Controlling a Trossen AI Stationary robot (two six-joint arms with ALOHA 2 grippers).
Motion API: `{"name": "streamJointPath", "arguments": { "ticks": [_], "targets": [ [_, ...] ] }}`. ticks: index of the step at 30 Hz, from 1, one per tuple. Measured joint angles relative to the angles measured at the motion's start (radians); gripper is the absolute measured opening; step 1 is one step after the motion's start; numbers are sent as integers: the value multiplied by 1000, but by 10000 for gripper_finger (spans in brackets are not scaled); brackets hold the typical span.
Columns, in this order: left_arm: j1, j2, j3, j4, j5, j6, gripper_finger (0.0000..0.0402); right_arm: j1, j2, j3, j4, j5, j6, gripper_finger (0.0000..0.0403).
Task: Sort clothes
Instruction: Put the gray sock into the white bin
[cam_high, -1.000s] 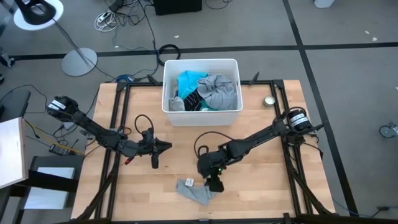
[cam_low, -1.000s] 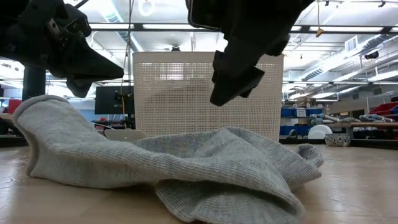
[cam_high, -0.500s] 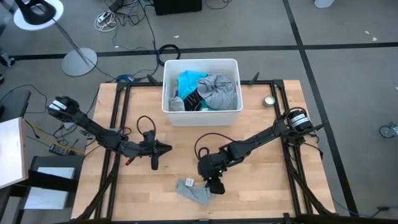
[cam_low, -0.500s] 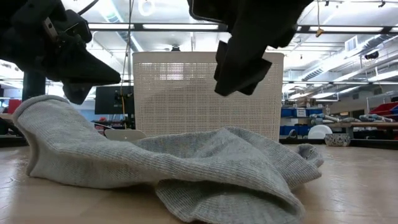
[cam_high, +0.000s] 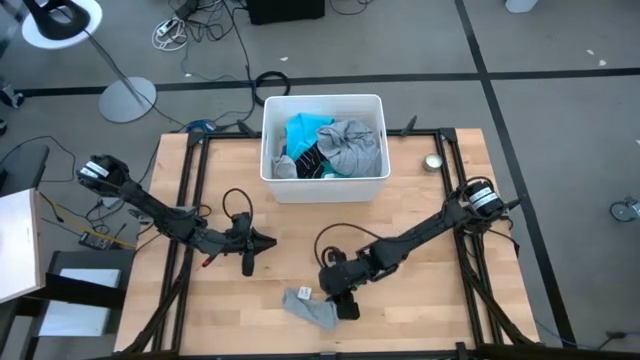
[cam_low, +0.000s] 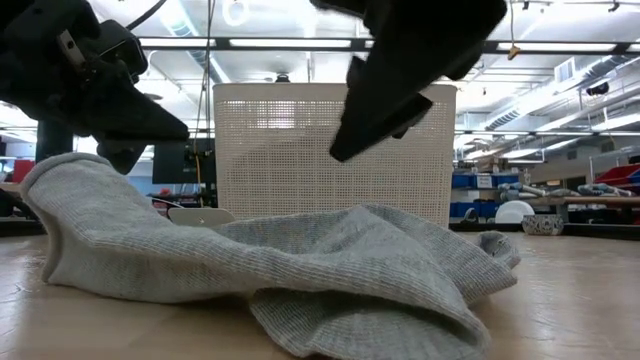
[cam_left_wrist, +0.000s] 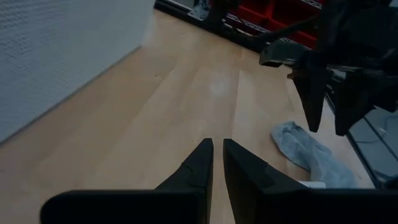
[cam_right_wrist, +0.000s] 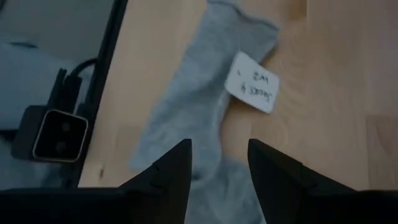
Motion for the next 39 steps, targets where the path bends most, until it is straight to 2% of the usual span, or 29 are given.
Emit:
{"name": "streamJointPath", "arguments": {
  "ticks": [6, 13, 15, 18, 24, 27, 32, 36, 39],
  "targets": [
    [-23, 0, 0, -1, 6, -1, 41, 53, 53, 1, 90, 124, -16, 158],
    [-46, 0, 0, 1, 6, -4, 41, 57, 191, 0, 226, 195, -9, 149],
    [-47, 0, 0, 2, 6, -4, 41, 54, 202, 1, 252, 218, 1, 116],
    [-47, 0, 0, 3, 5, -4, 41, 36, 193, 21, 246, 228, -50, 27],
    [-47, 0, 0, 14, 6, -4, 41, -17, 22, 136, 138, 320, -274, 5],
    [-47, 0, 0, 24, 6, -4, 41, -54, -71, 180, 76, 418, -401, 6],
    [-47, 0, 0, 20, 6, -4, 41, -144, -249, 217, 138, 556, -646, 3],
    [-47, 0, 0, 13, 5, -4, 41, -273, -340, 215, 201, 565, -766, 2],
    [-47, 0, 0, 1, 2, -4, 41, -386, -390, 216, 222, 559, -785, 2]
  ]
}}
